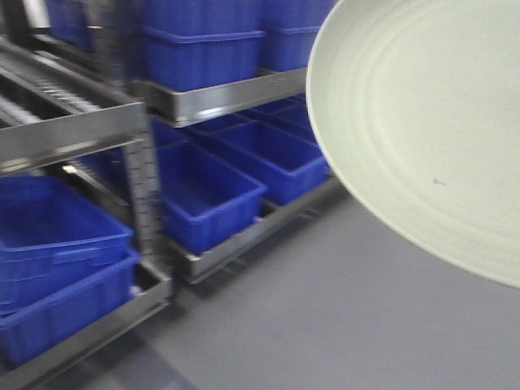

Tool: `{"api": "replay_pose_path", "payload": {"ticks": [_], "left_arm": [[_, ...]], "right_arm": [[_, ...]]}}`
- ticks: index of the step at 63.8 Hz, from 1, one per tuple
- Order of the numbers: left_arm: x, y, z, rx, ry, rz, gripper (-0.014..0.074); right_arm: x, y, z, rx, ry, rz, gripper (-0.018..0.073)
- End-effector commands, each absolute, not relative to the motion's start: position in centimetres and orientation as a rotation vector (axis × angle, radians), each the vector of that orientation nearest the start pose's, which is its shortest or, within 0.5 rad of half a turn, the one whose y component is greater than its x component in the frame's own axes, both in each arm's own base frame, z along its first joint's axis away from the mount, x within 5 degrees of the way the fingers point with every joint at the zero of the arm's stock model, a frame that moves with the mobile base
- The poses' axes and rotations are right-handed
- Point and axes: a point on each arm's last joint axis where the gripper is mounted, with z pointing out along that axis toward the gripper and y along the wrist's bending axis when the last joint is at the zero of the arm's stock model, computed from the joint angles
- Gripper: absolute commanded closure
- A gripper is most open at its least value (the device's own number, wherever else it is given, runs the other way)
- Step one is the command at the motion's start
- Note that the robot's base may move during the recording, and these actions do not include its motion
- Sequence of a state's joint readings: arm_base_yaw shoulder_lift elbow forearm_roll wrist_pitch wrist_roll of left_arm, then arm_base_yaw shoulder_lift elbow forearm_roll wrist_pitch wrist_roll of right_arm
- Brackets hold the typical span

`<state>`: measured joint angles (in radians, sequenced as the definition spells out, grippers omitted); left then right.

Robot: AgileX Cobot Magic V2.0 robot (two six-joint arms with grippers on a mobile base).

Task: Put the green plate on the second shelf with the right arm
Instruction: 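Approach the rack shelf and hold the plate above the shelf rail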

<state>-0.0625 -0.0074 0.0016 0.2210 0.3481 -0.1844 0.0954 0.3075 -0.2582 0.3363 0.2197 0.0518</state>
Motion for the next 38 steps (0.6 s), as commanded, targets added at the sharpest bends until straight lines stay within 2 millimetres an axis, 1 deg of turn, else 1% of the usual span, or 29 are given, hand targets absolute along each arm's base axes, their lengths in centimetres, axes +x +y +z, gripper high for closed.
{"api": "replay_pose_path", "payload": {"ticks": [1, 38], "left_arm": [[5.43, 0.22, 17.48, 0.036, 1.778, 0.028, 0.0472], [5.43, 0.22, 17.48, 0.036, 1.778, 0.028, 0.0472]], "right_arm": [[8.26, 1.16, 28.06, 0.219, 1.622, 0.414, 0.0505], [8.26, 1.16, 28.06, 0.219, 1.622, 0.414, 0.0505]]}}
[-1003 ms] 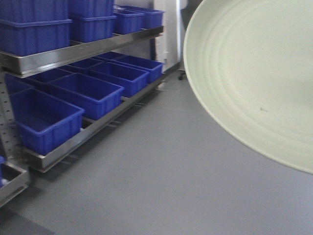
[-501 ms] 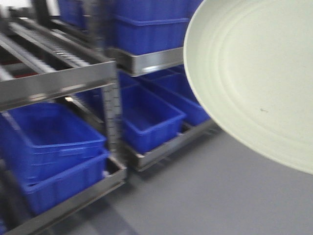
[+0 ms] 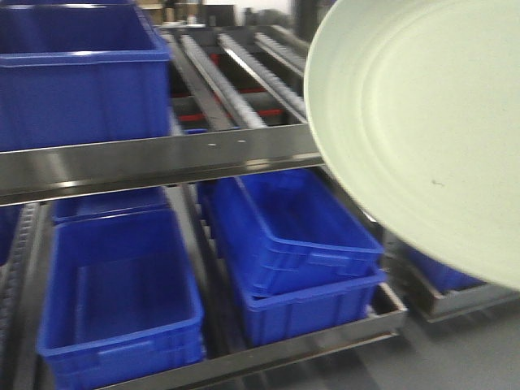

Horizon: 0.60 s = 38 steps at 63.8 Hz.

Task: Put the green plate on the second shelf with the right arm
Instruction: 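Approach the rack shelf and hold the plate above the shelf rail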

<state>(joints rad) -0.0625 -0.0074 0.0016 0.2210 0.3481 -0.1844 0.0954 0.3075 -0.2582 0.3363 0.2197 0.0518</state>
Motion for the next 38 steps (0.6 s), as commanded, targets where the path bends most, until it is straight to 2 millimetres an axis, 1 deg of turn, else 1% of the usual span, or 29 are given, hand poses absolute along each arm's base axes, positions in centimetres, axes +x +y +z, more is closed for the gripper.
{"api": "replay_pose_path", "payload": {"ticks": [1, 38], "left_arm": [[5.43, 0.22, 17.48, 0.036, 1.778, 0.028, 0.0472], [5.43, 0.22, 17.48, 0.036, 1.778, 0.028, 0.0472]], "right_arm": [[8.26, 1.16, 28.06, 0.219, 1.622, 0.414, 0.0505], [8.26, 1.16, 28.06, 0.219, 1.622, 0.414, 0.0505]]}}
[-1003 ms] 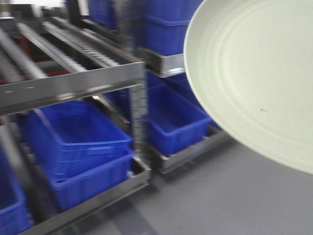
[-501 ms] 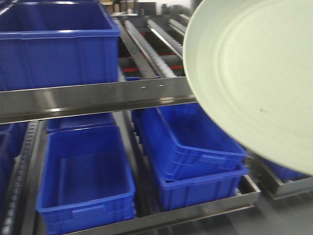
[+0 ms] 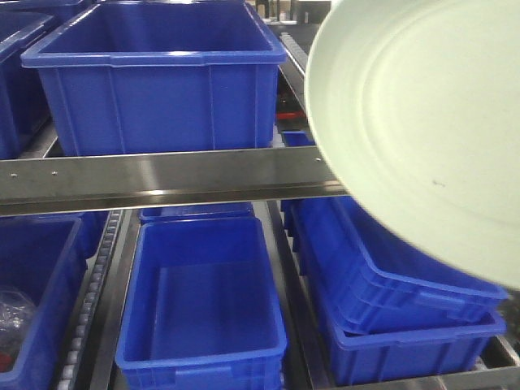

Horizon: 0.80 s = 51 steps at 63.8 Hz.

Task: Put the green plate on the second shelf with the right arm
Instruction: 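Approach the rack shelf and hold the plate above the shelf rail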

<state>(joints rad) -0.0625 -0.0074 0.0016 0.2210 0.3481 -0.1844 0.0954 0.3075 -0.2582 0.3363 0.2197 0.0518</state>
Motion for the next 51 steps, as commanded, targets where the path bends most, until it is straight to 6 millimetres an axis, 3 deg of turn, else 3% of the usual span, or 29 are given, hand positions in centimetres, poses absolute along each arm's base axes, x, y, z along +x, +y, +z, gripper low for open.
{"api": "replay_pose_path", "payload": {"ticks": [1, 51], "left_arm": [[5.43, 0.22, 17.48, 0.036, 1.778, 0.028, 0.0472], [5.43, 0.22, 17.48, 0.036, 1.778, 0.028, 0.0472]], "right_arm": [[8.26, 1.16, 28.06, 0.219, 1.622, 0.414, 0.0505], [8.26, 1.16, 28.06, 0.219, 1.622, 0.414, 0.0505]]}}
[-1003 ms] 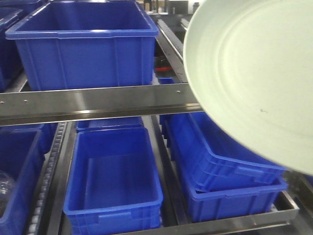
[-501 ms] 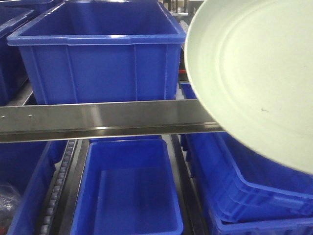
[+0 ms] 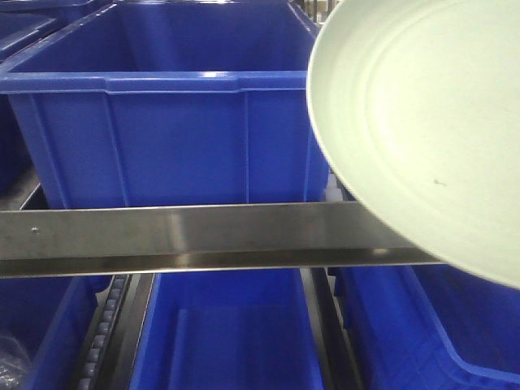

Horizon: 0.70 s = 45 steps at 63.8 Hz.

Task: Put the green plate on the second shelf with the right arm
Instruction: 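Approach the rack shelf and hold the plate above the shelf rail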

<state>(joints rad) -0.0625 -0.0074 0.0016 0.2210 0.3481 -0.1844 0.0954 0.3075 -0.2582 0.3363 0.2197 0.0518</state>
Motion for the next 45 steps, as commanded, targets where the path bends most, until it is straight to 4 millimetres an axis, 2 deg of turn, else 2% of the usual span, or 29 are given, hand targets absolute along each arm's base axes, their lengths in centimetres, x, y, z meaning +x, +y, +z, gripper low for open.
{"api": "replay_pose_path", "payload": {"ticks": [1, 45], "left_arm": [[5.43, 0.22, 17.48, 0.036, 1.778, 0.028, 0.0472], [5.43, 0.22, 17.48, 0.036, 1.778, 0.028, 0.0472]], "right_arm": [[8.26, 1.16, 28.06, 0.219, 1.622, 0.414, 0.0505], [8.26, 1.16, 28.06, 0.219, 1.622, 0.414, 0.0505]]}}
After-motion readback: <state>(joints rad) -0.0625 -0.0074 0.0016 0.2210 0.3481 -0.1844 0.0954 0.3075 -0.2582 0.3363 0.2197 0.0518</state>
